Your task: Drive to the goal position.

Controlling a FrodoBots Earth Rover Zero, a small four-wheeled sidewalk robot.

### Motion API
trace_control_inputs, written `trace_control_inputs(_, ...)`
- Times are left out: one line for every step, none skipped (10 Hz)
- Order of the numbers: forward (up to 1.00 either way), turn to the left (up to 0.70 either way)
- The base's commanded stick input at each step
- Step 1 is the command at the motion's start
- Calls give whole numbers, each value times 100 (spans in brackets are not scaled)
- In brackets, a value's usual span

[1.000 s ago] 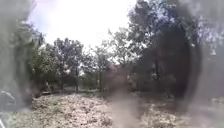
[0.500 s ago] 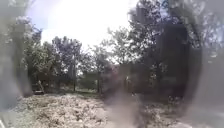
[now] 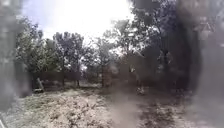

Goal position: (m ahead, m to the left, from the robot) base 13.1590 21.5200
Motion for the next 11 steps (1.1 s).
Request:
trace_control_inputs(70, 0)
trace_control_inputs(70, 0)
trace_control_inputs(70, 0)
trace_control_inputs(70, 19)
trace_control_inputs(70, 35)
trace_control_inputs(70, 35)
trace_control_inputs(70, 35)
trace_control_inputs(70, 22)
trace_control_inputs(70, 4)
trace_control_inputs(70, 0)
trace_control_inputs(70, 0)
